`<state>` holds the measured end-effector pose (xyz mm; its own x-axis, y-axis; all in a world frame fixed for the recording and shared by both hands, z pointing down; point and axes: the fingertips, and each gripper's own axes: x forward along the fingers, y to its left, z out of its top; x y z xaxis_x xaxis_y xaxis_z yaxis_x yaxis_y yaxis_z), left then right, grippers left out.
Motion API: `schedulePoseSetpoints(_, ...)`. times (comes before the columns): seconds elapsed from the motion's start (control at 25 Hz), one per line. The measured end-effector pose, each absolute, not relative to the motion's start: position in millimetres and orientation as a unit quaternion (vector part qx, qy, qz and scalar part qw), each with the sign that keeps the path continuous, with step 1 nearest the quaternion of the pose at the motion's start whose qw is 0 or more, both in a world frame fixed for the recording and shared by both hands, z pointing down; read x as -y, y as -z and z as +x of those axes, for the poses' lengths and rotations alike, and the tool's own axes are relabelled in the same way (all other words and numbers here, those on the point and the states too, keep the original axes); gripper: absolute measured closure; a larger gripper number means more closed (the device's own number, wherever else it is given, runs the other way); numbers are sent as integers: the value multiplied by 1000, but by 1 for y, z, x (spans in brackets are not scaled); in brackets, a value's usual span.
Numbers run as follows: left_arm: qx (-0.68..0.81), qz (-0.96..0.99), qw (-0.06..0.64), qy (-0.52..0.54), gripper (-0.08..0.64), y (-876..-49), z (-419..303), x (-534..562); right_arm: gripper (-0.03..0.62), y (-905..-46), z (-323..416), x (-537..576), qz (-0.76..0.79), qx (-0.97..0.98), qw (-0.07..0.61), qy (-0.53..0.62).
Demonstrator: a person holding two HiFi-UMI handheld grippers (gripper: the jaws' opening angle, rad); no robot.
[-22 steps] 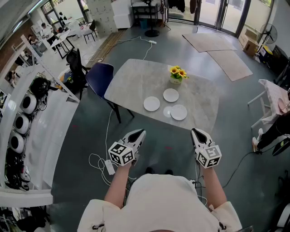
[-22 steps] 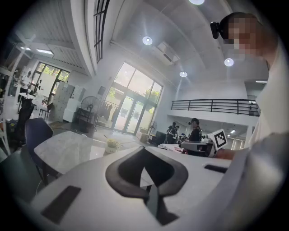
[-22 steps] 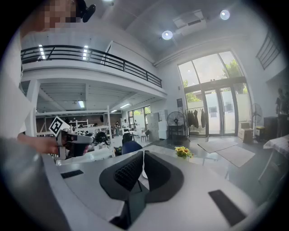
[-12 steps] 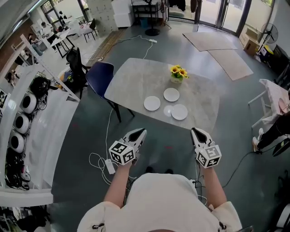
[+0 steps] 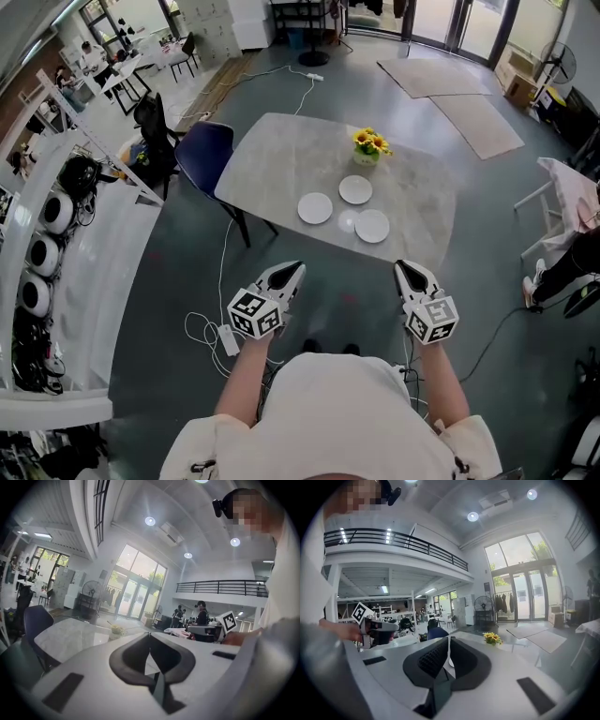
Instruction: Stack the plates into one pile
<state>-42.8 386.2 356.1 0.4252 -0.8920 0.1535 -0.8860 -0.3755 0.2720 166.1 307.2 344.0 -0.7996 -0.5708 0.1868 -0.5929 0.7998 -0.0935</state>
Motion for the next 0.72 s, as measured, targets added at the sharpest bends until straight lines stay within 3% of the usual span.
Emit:
schedulePoseSetpoints(0.28,536,830,154,9,540,-355,-50,-382,552,-343,165,-307,316,943,73,-73)
schedulePoseSetpoints(0.4,535,830,158,10,467,-356,-53,-380,552,-341,163,-307,319,942,70,-73)
schedulePoseSetpoints(0.56,534,830,161,10,442,-361,-56,-383,476,-347,162,-309,323,940,74,-79)
schedulePoseSetpoints(0.72,532,830,166,11,442,-363,-67,-388,477,-350,151,-313,325,938,79,-87)
